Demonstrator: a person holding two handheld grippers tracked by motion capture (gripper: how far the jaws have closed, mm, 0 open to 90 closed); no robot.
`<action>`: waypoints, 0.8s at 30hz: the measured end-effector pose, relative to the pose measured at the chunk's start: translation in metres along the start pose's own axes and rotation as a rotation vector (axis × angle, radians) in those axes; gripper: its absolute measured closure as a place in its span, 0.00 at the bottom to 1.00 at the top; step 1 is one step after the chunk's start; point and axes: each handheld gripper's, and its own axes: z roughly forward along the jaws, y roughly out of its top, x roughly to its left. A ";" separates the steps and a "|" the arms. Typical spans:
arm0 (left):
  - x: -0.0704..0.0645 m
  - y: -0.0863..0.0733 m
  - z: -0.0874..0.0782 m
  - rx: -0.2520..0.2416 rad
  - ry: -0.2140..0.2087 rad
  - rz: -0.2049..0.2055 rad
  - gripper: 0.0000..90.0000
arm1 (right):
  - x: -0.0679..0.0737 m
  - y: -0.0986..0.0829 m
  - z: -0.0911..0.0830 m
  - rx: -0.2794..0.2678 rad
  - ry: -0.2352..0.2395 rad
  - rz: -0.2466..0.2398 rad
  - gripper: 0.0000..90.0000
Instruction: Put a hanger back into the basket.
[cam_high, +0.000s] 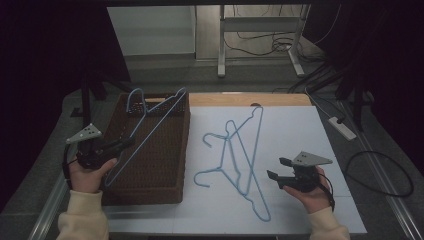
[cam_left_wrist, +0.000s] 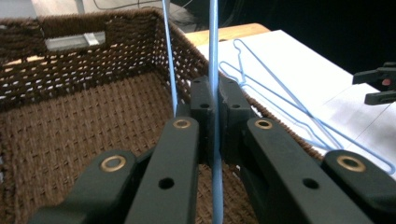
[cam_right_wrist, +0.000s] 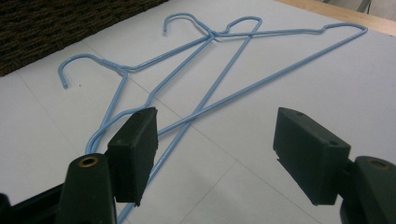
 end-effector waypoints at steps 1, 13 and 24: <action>0.001 -0.001 0.000 0.006 0.001 0.000 0.96 | 0.000 0.000 0.000 0.000 0.000 0.000 0.35; 0.013 -0.010 0.010 0.061 0.011 -0.017 0.96 | 0.000 0.000 0.001 0.003 0.000 0.000 0.35; 0.019 -0.010 0.013 0.093 0.027 -0.011 0.96 | 0.000 0.000 0.000 0.001 0.003 -0.003 0.35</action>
